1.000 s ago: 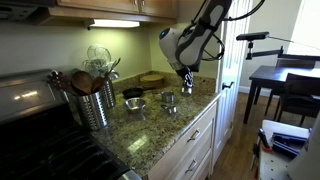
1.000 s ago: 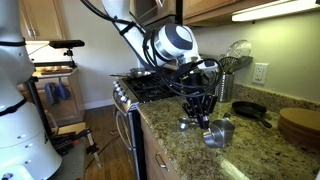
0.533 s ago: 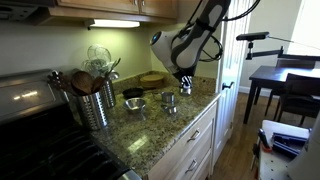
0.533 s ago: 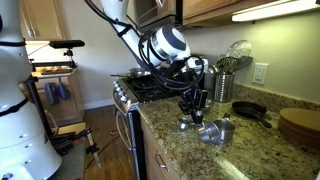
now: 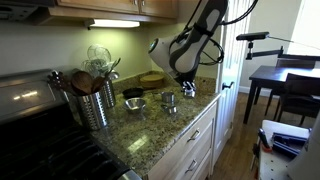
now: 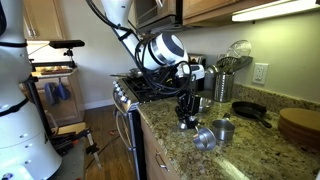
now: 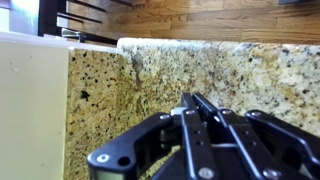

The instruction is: Pick up the two smaller pots from the small pot and place them on the table.

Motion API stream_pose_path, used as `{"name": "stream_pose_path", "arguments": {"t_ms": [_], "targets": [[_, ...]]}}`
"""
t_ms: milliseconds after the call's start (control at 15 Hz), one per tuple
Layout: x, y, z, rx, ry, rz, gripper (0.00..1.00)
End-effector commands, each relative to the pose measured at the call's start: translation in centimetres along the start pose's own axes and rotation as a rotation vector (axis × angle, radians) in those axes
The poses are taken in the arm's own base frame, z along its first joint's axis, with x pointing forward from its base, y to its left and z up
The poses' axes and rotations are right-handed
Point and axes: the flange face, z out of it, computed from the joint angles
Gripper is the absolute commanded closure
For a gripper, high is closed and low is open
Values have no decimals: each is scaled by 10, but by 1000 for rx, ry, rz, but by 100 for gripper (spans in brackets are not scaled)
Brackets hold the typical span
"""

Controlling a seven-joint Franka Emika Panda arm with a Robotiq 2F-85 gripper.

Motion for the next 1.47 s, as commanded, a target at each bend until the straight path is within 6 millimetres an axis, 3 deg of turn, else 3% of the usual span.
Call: {"name": "stream_pose_path", "arguments": {"t_ms": [0,533,1000,1067,1133,1200,1400], "targets": [[0,-10,6,-62,-46,57,92],[11,-34,18,-110,-98,112,92],[32,-40,27,-130,-119,130,92],[35,-40,28,-126,-122,130,77],[37,-41,29,-129,-123,130,67],[39,-41,30,-130,-124,128,66],[45,-42,32,-134,-127,128,46]]}}
